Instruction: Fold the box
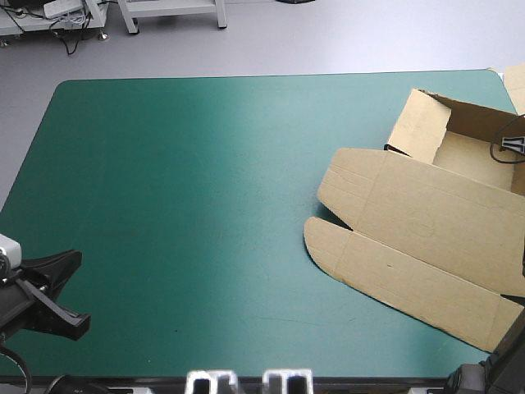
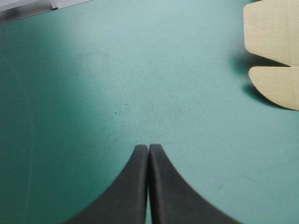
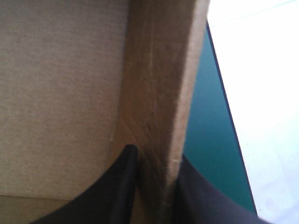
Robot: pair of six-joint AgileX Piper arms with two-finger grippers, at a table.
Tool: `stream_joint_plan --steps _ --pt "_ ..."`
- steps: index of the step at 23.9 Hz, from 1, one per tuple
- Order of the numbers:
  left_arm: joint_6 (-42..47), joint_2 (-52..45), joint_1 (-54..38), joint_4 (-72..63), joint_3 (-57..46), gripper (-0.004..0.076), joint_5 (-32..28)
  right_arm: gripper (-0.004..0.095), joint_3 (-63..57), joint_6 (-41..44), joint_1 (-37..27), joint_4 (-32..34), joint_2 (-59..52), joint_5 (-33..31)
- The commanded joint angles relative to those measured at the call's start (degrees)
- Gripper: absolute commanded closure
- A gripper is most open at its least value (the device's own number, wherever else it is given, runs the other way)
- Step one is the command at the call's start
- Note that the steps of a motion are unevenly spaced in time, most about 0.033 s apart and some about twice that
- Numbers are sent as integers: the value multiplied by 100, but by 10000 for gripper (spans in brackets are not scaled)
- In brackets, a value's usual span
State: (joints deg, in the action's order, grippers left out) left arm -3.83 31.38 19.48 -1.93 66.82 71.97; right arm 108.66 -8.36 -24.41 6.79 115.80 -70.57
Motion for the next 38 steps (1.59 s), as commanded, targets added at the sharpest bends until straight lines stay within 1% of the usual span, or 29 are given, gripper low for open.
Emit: stream_joint_plan --steps 1,2,5,7,8,9,10,11,12,13,14,15,17,18,19,23,25,27,31,33,35,38 --pt "-35 73 11 274 92 732 227 534 145 -82 -4 166 -302 -133" --pt "-35 73 11 406 92 732 227 491 145 -82 -4 166 -348 -133" --pt "-35 73 11 558 92 732 227 487 145 -82 -4 -80 -632 -133" --pt "-171 73 11 573 92 732 204 487 145 -82 -4 -454 -1015 -133" --pt "-274 73 11 573 92 732 137 489 145 -82 -4 -809 -1296 -133" --pt "-372 73 11 541 92 732 63 489 131 -110 -4 -1329 -1648 -142" --pt "-375 73 11 541 92 732 33 490 107 -163 9 -1564 -1846 -142" --pt "-384 73 11 541 92 732 -8 518 96 -246 81 -1842 -2110 -142" --pt "-419 73 11 541 92 732 -31 594 96 -140 207 -1878 -2383 -142" --pt "-491 73 11 538 81 732 -78 753 96 -108 396 -1854 -2709 -142" --pt "-562 67 11 538 70 732 -170 882 52 -122 556 -1852 -2958 -142" --pt "-678 29 11 538 -4 732 -356 911 -84 -122 798 -1852 -3312 -142" --pt "-702 -148 11 497 -375 732 -827 908 -547 -283 1259 -1852 -3944 -142" --pt "-680 -212 11 449 -508 732 -925 908 -771 -330 1435 -1852 -4165 -142" --pt "-623 -287 11 435 -726 732 -993 908 -1020 -345 1632 -1852 -4381 -142" --pt "-624 -637 11 59 -1415 732 -1087 908 -2066 -345 2020 -1898 -5193 9" --pt "-634 -873 11 -142 -1785 732 -1227 908 -2670 -345 2106 -1943 -5634 215" --pt "-634 -1228 11 -265 -2326 732 -1397 908 -3578 -476 2106 -1973 -6298 390" --pt "-634 -1729 11 -280 -2927 732 -1644 908 -4930 -711 2106 -1988 -7285 573" --pt "-634 -1955 11 -290 -3190 732 -1673 908 -5648 -934 2106 -2103 -7851 797" --pt "-634 -2175 11 -290 -3456 732 -1673 908 -6245 -936 2106 -2209 -8360 1091" --pt "-647 -2417 11 -352 -3677 732 -1660 908 -7006 -936 2106 -2296 -9101 1290"
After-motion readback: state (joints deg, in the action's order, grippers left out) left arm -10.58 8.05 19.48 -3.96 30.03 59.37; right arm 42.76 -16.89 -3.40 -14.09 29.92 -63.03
